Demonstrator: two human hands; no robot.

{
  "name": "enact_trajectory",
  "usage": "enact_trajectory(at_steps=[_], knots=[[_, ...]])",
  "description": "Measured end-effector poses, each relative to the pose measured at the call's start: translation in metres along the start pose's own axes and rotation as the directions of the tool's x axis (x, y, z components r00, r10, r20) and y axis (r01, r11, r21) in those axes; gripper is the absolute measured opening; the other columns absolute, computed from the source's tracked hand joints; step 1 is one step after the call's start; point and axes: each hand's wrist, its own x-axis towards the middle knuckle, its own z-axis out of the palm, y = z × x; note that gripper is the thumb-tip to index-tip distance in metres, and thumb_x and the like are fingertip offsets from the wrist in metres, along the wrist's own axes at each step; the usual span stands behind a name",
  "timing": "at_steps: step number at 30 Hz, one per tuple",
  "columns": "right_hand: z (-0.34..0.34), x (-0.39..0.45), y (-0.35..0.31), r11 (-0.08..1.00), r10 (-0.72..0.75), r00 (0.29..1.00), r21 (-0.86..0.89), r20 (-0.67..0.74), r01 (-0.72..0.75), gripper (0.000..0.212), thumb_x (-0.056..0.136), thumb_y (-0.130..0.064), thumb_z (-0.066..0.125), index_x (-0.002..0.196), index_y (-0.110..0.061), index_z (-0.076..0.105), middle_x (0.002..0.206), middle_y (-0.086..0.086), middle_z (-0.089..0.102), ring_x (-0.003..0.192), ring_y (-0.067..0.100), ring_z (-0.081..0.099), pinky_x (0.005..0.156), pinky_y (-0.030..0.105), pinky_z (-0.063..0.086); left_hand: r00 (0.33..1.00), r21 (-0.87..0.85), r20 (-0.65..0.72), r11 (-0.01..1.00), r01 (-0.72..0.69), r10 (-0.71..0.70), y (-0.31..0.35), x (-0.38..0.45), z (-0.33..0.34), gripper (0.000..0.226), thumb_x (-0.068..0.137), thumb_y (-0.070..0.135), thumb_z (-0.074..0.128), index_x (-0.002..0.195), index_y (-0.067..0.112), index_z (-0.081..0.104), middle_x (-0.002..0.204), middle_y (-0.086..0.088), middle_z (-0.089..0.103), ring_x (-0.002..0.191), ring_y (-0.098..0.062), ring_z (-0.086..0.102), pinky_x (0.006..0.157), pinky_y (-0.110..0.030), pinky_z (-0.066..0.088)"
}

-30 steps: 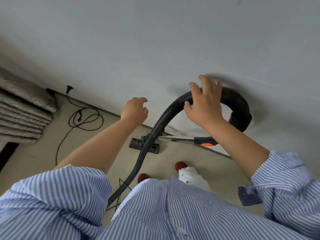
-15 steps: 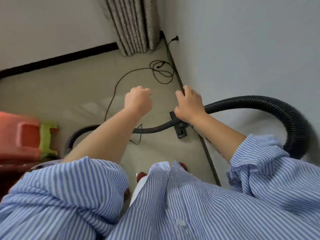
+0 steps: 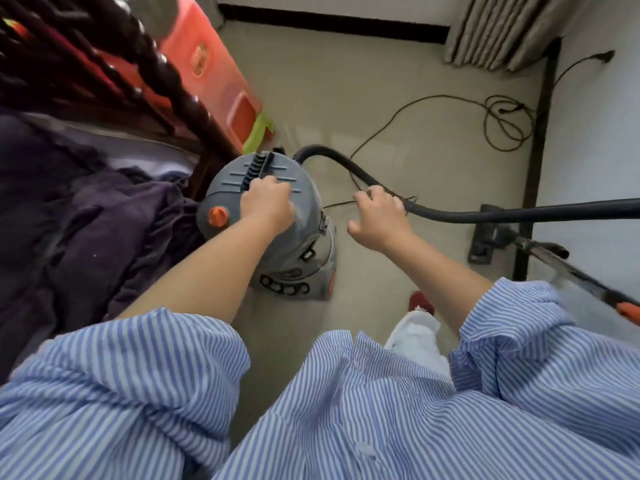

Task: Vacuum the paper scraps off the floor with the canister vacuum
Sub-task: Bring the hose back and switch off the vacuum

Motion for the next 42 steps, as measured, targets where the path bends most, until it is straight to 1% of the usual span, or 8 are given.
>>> enact_trajectory(at_steps=[7,16,22,25,29,32,36,42], knots=[[0.08,-0.016,-0.077,1.0,-0.024,0.988,0.003,0.154,0.024,0.046,0.088,-0.033,0.051,0.128,-0.012,0.045,0.127,0.013,0.044,0.121,0.03,0.043,0.099,0.038,0.033,0.975,-0.117,0.085,0.97,0.213,-0.204,-0.11,-0.045,0.051,0.038,0.093,0.015,0.044,0.13,0.009,0.051,0.135,-0.013,0.044,0.128,-0.033,0.036,0.099,-0.043,0.037],[0.118,0.062,-0.12,0.999,-0.036,0.98,0.046,0.198,0.027,0.049,0.094,-0.039,0.044,0.131,-0.007,0.044,0.129,0.016,0.046,0.123,0.032,0.041,0.101,0.04,0.034,0.932,-0.191,0.221,0.924,0.33,-0.288,-0.172,-0.006,0.089,0.047,0.091,0.017,0.051,0.136,0.008,0.04,0.137,-0.015,0.04,0.129,-0.032,0.034,0.098,-0.04,0.038],[0.148,0.105,-0.129,0.98,-0.066,0.997,0.192,0.029,0.059,0.048,0.098,-0.032,0.041,0.139,-0.008,0.038,0.146,0.012,0.033,0.138,0.028,0.024,0.111,0.039,0.019,0.956,-0.332,0.178,0.9,0.283,-0.236,-0.199,0.032,0.119,0.06,0.091,0.034,0.056,0.139,0.005,0.033,0.143,-0.013,0.036,0.135,-0.029,0.028,0.107,-0.036,0.03],[0.17,0.128,-0.129,0.982,-0.172,0.985,0.075,-0.008,0.172,0.073,0.087,-0.058,0.038,0.144,-0.012,0.033,0.154,0.008,0.022,0.144,0.026,0.013,0.114,0.043,0.006,0.991,-0.389,0.039,0.912,0.13,-0.124,-0.218,0.067,0.144,0.082,0.083,0.044,0.064,0.144,0.004,0.026,0.15,-0.013,0.028,0.142,-0.027,0.019,0.114,-0.029,0.013],[0.22,0.157,-0.124,0.934,-0.351,0.922,-0.135,-0.164,0.332,0.085,0.071,-0.067,0.043,0.131,-0.006,0.048,0.137,0.015,0.05,0.131,0.034,0.04,0.111,0.046,0.013,0.979,-0.265,-0.07,0.942,-0.206,0.194,-0.25,0.119,0.186,0.098,0.074,0.048,0.07,0.146,-0.001,0.024,0.154,-0.017,0.021,0.145,-0.03,0.012,0.118,-0.036,0.007],[0.246,0.165,-0.109,0.907,-0.409,0.831,-0.268,-0.376,0.325,0.065,0.086,-0.062,0.04,0.126,-0.012,0.045,0.131,0.012,0.056,0.126,0.027,0.037,0.111,0.038,0.012,0.854,-0.097,-0.349,0.892,-0.441,0.385,-0.27,0.153,0.225,0.087,0.069,0.056,0.053,0.13,-0.002,0.035,0.14,-0.02,0.033,0.13,-0.034,0.026,0.109,-0.042,0.016],[0.254,0.168,-0.107,0.897,-0.428,0.72,-0.356,-0.546,0.263,0.038,0.095,-0.039,0.042,0.122,-0.014,0.05,0.125,0.01,0.057,0.123,0.028,0.042,0.113,0.04,0.013,0.676,0.015,-0.61,0.859,-0.512,0.413,-0.271,0.164,0.253,0.074,0.08,0.062,0.044,0.123,0.002,0.035,0.13,-0.013,0.033,0.131,-0.027,0.024,0.114,-0.039,0.009],[0.265,0.17,-0.108,0.938,-0.286,0.731,-0.338,-0.619,0.081,0.032,0.095,-0.032,0.04,0.119,-0.015,0.053,0.122,0.014,0.059,0.122,0.031,0.042,0.114,0.041,0.01,0.575,0.049,-0.66,0.792,-0.609,0.483,-0.268,0.192,0.255,0.072,0.089,0.065,0.031,0.121,0.002,0.038,0.128,-0.013,0.036,0.13,-0.024,0.028,0.11,-0.043,0.015]])
